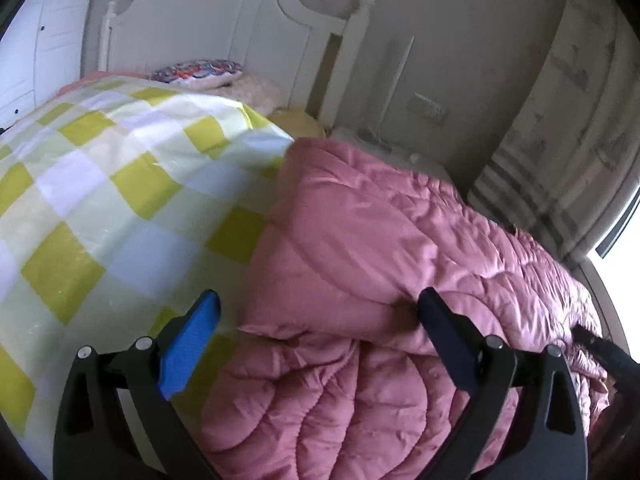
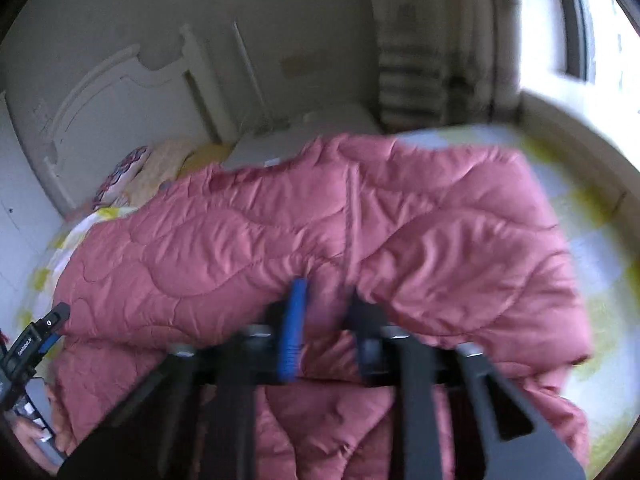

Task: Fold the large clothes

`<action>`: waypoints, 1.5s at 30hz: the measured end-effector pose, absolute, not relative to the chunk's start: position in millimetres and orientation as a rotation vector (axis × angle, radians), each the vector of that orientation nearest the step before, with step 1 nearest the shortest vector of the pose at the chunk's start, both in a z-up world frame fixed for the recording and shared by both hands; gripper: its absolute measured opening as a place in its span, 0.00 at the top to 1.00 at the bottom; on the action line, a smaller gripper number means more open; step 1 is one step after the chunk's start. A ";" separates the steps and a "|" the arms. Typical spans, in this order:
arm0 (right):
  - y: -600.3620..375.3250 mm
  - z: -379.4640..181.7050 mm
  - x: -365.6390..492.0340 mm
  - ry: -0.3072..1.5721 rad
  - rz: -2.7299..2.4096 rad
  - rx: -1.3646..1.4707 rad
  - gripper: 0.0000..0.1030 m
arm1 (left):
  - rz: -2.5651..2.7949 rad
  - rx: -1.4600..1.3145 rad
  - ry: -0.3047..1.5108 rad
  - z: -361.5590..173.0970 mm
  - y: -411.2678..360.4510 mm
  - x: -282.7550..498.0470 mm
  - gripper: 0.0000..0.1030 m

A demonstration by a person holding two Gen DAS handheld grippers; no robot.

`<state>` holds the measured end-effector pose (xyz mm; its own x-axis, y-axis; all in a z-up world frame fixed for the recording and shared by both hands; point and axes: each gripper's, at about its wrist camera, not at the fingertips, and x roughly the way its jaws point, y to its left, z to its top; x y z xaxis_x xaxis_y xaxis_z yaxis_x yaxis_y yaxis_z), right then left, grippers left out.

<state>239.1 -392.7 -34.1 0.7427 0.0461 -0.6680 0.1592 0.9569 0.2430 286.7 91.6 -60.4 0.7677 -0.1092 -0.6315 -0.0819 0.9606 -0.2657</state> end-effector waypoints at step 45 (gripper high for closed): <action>-332.4 -63.8 258.3 0.878 -0.088 0.036 0.04 | -0.219 -0.112 0.874 -68.0 45.5 370.9 0.02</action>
